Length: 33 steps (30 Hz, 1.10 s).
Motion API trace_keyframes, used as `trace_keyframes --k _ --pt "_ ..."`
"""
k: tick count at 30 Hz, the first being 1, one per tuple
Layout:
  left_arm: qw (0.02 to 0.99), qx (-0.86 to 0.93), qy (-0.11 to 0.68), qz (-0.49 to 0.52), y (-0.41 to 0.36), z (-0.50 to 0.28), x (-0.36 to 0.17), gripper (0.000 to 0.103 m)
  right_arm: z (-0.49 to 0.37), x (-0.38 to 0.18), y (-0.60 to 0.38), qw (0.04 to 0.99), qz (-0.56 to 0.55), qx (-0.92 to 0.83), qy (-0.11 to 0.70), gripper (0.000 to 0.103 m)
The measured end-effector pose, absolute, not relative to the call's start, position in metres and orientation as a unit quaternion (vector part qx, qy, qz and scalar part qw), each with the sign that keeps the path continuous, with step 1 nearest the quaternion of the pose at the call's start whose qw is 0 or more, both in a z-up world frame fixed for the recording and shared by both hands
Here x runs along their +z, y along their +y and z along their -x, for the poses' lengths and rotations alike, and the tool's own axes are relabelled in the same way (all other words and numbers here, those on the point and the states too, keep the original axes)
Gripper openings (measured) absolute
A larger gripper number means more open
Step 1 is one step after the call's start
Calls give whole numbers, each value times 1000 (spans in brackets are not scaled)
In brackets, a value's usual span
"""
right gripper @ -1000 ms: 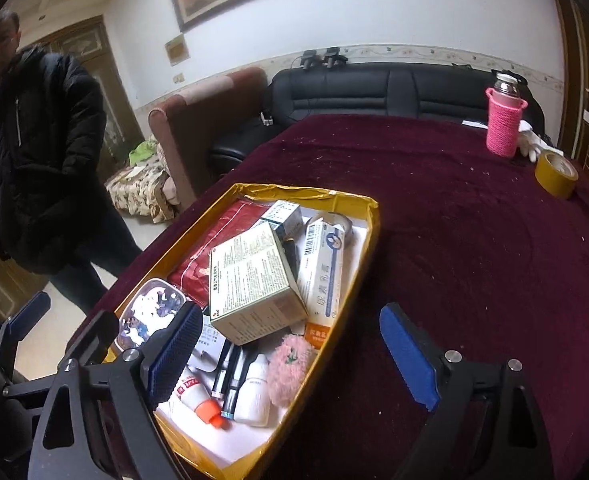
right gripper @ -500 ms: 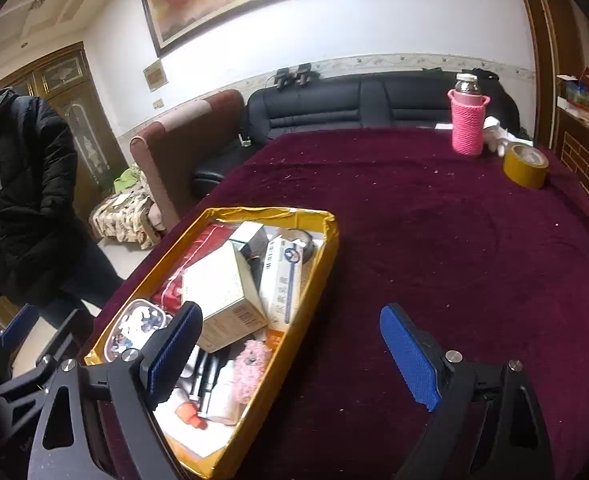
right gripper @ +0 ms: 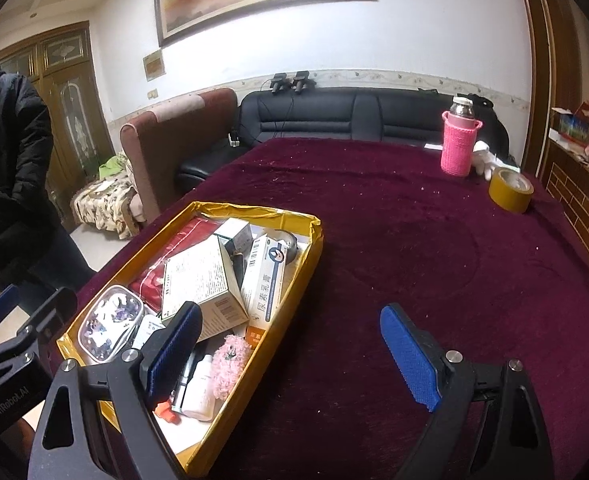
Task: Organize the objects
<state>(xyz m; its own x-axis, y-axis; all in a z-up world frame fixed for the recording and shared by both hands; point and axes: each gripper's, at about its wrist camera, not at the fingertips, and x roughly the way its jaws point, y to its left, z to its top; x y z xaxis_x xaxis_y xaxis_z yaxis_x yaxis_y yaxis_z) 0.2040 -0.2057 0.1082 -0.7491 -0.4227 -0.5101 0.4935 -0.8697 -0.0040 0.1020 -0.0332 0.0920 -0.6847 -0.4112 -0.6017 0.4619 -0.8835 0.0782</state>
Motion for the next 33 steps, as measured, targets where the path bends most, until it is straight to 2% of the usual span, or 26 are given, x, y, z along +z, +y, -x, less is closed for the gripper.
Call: trace_keyframes --k 24,33 --pt "190 -934 112 -281 -208 -204 96 103 -105 84 -29 225 -331 -915 50 94" --pt "202 -929 116 -289 -208 -207 93 103 -108 84 -30 226 -331 -915 51 94"
